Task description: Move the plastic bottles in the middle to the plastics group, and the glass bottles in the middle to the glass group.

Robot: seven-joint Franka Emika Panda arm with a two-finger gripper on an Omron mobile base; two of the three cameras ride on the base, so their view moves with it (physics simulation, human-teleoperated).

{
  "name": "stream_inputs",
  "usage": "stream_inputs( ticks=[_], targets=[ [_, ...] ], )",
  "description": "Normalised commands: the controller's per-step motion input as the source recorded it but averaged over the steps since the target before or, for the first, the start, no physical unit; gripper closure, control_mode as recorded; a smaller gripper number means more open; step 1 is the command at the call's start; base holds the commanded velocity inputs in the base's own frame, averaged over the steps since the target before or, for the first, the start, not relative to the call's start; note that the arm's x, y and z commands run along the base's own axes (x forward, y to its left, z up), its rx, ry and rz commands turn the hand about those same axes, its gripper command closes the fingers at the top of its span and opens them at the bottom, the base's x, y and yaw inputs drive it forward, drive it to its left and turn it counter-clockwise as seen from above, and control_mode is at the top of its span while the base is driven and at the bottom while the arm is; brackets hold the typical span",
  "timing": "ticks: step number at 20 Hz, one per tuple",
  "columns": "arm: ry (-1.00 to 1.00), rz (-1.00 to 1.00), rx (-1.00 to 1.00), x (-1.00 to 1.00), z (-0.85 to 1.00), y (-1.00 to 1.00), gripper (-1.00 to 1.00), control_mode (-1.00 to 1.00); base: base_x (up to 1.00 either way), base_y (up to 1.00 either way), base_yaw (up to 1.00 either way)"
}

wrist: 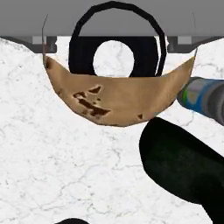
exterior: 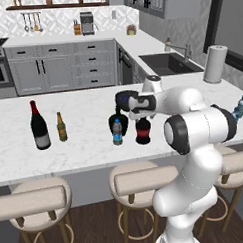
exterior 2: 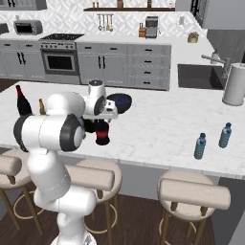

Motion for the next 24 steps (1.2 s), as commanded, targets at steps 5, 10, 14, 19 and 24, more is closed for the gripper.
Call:
stream_inputs(
  ticks=[5, 10, 14, 19, 24],
  targets=[
    [0.00, 0.00, 0.00, 0.18, -0.14, 0.00, -1.00, -1.00, 0.00, 0.00, 0.00],
    [-0.05, 0.00, 0.00, 0.01, -0.06, 0.00, -1.00, -1.00, 0.00, 0.00, 0.00],
    [-0.19, 0.00, 0.00, 0.00, 0.00, 0.02, -1.00, -1.00, 0.00, 0.00, 0.00],
    [-0.26, 0.00, 0.02, 0.00, -0.03, 0.07, -1.00, -1.00, 0.00, 0.00, 0.00],
    [-0.11, 0.00, 0.00, -0.01, 0.00, 0.04, -1.00, -1.00, 0.00, 0.00, 0.00]
  ],
)
